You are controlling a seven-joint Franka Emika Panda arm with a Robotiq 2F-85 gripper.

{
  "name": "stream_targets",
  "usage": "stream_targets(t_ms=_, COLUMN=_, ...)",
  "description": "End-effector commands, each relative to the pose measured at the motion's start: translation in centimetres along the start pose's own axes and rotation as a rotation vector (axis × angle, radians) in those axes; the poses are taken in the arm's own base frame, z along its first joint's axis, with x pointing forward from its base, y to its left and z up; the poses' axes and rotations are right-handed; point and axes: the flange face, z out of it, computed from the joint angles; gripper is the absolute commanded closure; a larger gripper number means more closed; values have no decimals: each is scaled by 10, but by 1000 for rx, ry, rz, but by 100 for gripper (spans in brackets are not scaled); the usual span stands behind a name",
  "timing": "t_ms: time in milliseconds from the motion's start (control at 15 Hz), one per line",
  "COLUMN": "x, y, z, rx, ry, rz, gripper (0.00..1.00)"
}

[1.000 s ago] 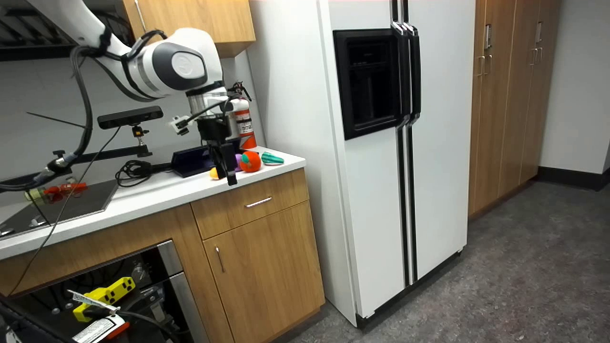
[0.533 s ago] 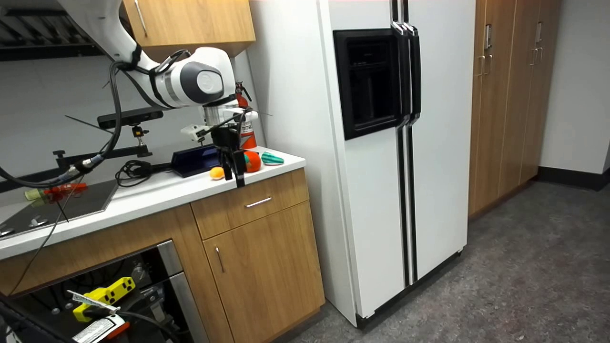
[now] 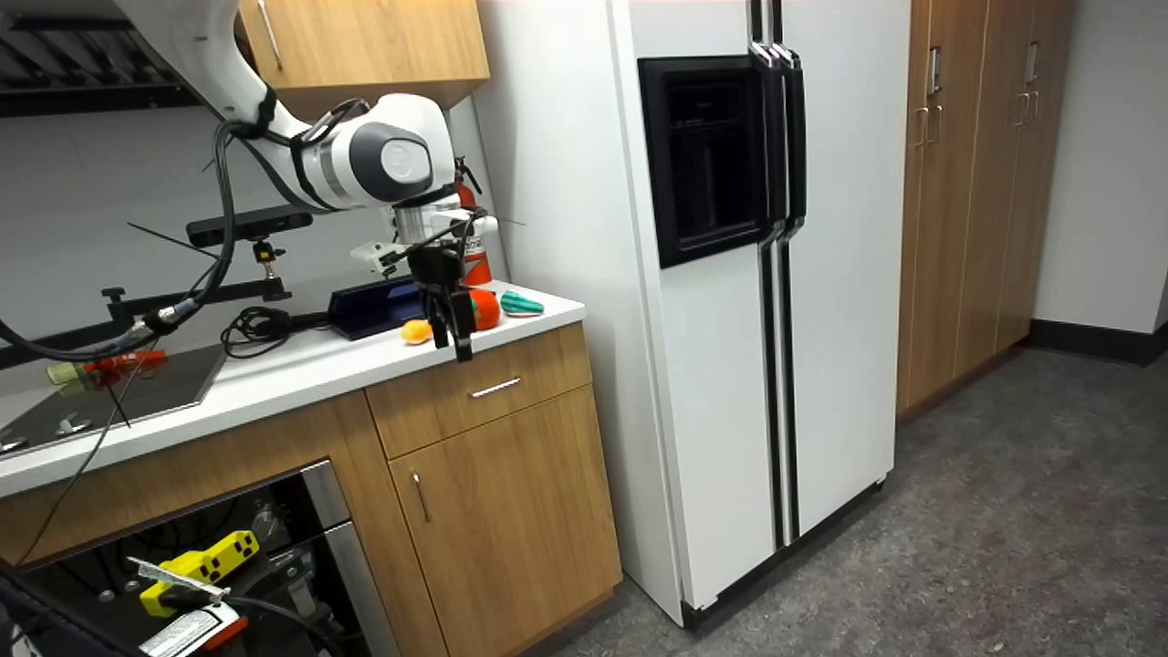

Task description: Open the drawer

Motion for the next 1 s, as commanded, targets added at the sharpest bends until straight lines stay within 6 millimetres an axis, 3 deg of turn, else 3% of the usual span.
stream_targets(t_ms=0, x=18, y=-6, z=26, rx=37, ry=29, rz=-10, gripper=0)
stream_targets(t_ms=533, x=55, y=-18, z=89, rx=232, ry=65, rz=44, gripper=0)
stream_targets(t_ms=933, x=87, y=-36, z=122, rx=383, ry=65, rz=31, gripper=0)
